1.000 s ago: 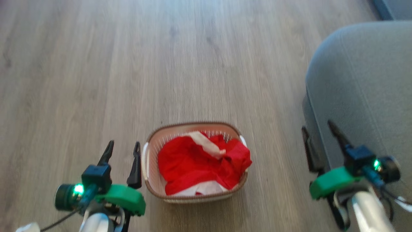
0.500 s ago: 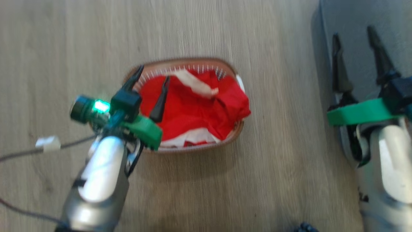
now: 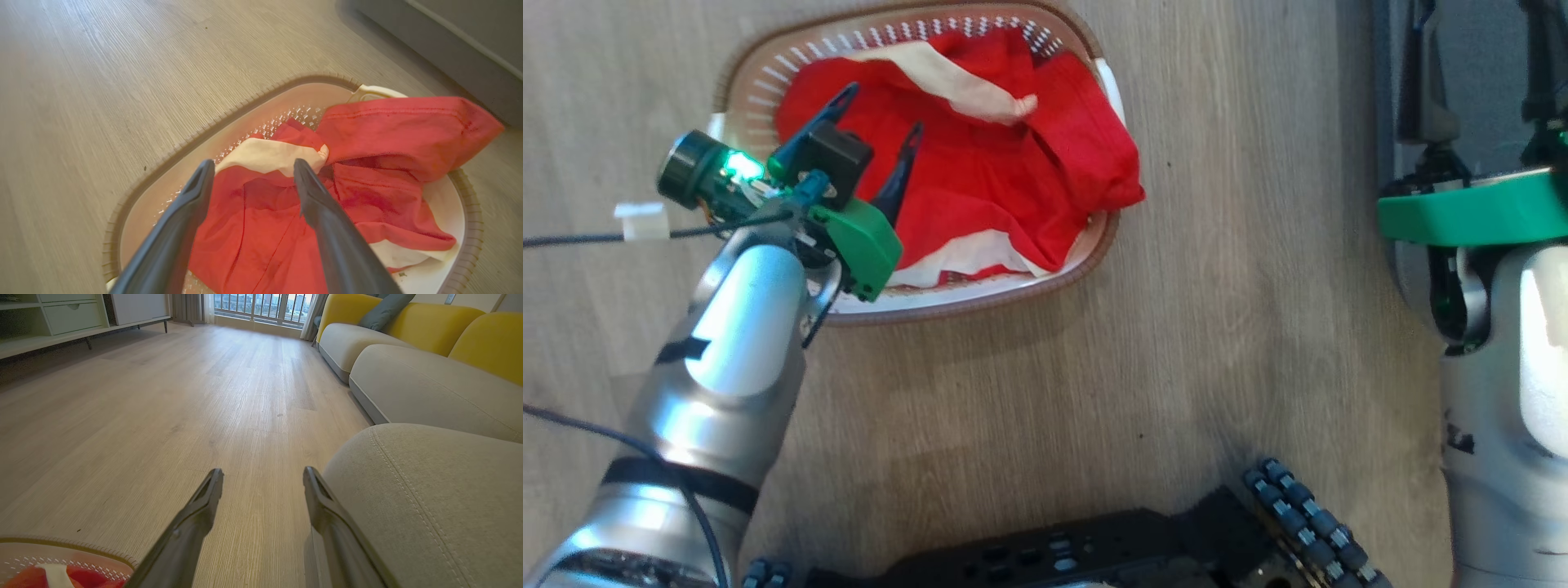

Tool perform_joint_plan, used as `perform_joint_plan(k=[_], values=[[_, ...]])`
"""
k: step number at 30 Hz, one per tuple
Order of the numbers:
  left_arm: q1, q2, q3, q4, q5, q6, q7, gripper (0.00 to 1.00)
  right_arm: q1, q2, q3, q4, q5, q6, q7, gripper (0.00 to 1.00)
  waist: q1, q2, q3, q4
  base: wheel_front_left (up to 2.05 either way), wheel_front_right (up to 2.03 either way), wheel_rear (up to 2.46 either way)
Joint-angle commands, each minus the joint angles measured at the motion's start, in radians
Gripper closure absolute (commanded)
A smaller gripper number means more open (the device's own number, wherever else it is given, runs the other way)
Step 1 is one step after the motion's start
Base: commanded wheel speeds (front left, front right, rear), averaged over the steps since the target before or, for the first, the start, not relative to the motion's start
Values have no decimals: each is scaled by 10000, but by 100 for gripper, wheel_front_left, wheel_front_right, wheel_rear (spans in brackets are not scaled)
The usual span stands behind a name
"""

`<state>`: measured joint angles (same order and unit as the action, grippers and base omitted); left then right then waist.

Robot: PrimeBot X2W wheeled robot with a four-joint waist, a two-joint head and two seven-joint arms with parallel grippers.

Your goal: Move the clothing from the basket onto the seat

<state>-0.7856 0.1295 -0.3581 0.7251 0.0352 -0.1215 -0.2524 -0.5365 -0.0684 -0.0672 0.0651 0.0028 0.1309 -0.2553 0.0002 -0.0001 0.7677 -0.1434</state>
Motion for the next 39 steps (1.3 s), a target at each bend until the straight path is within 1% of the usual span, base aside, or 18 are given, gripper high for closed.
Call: perform_joint_plan(k=[1,8,13,18,23,31,39], values=[[-248,384,90,42,68,-45,-93,0,0,101,87,-431,99,-2,-65,0,-2,1,422,-326,0,0,0],[-1051,570,-211,688,67,-65,-93,0,-140,147,117,-563,213,-2,-65,0,-2,1,965,-540,0,0,0],[-1841,808,-484,1382,128,-75,-93,0,-217,172,226,-569,437,-2,-65,0,-2,1,1376,-713,0,0,0],[-2461,1081,-729,2150,184,-82,-93,0,-245,178,448,-563,919,-2,-65,0,-2,1,1666,-902,0,0,0],[-3010,1245,-887,2630,116,-86,-93,0,-204,179,575,-552,1270,-2,-65,0,-2,1,1913,-1034,0,0,0],[-3454,1316,-1210,3388,48,-89,-93,0,-192,180,761,-459,1586,-2,-65,0,-2,1,2131,-1215,0,0,0],[-3646,1298,-1484,3477,-6,-73,-93,0,-210,181,775,-430,1740,-2,-65,0,-2,1,2239,-1256,0,0,0]])
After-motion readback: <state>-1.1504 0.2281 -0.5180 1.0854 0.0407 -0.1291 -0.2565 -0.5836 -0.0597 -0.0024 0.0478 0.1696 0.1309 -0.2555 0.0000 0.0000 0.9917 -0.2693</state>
